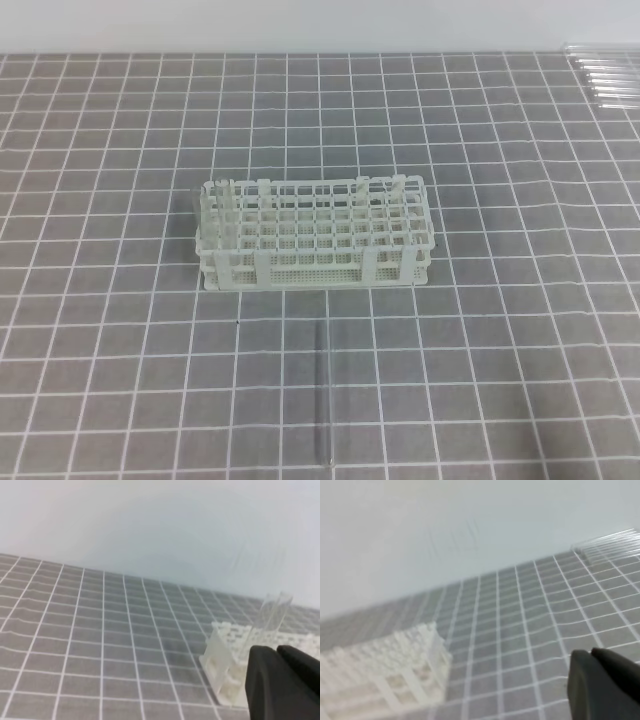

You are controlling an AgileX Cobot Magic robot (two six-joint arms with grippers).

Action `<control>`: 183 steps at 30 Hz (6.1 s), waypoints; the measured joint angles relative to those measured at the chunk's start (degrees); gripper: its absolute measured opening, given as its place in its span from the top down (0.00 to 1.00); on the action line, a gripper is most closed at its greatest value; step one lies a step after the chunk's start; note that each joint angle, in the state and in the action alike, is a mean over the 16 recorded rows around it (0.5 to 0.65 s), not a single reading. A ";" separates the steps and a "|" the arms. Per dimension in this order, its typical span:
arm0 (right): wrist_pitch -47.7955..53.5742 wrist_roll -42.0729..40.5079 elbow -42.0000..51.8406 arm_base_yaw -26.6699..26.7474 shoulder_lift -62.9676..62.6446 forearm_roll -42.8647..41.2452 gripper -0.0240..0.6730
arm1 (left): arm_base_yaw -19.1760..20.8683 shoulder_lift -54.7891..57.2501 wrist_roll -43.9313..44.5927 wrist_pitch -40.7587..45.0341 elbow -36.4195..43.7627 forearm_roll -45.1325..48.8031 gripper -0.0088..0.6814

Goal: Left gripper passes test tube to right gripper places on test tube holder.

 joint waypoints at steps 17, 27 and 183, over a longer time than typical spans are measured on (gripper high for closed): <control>-0.96 -3.06 -2.87 0.00 1.62 17.45 0.98 | 0.00 3.21 -8.05 -1.72 -5.09 -0.69 0.99; 9.54 -3.11 -14.36 0.00 14.00 11.04 0.98 | -0.01 21.69 -6.76 16.12 -22.72 -2.71 0.99; 30.54 -10.73 -26.76 0.00 36.87 9.12 0.98 | -40.07 96.10 -3.19 45.96 -72.35 6.58 0.88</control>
